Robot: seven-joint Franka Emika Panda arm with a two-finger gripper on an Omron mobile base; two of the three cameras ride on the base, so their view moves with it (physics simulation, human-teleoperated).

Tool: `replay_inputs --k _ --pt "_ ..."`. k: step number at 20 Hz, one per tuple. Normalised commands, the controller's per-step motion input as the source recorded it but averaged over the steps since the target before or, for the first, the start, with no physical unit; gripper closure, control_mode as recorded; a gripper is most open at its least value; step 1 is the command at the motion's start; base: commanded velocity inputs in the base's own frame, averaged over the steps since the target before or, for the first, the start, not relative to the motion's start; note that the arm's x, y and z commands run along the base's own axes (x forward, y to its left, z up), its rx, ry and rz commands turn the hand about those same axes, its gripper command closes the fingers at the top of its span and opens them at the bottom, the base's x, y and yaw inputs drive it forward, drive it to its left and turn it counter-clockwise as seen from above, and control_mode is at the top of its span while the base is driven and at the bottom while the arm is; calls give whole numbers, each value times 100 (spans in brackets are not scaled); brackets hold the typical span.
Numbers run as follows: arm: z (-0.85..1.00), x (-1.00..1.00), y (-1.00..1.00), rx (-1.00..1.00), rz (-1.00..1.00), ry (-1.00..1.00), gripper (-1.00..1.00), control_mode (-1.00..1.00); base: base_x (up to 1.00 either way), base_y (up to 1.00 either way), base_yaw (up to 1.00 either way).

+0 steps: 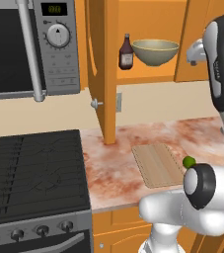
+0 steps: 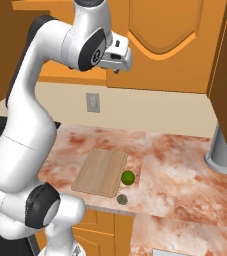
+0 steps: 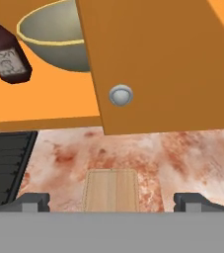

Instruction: Open the cabinet. Place the bowl and condiment on the counter. Then place the lime and garlic on the cutting board.

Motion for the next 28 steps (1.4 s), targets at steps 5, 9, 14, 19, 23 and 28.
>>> replay_inputs --k 5,9,14,19,23,28 --pt "0 23 0 0 0 3 -100 -100 0 0 0" --pt "0 32 0 0 2 5 -100 -100 0 0 0" --pt "0 35 0 0 4 4 -100 -100 0 0 0" --pt "0 28 0 0 5 0 -100 -100 0 0 0" --pt "0 26 -2 0 7 0 -100 -100 0 0 0" --pt "-2 26 0 0 7 1 -100 -100 0 0 0"
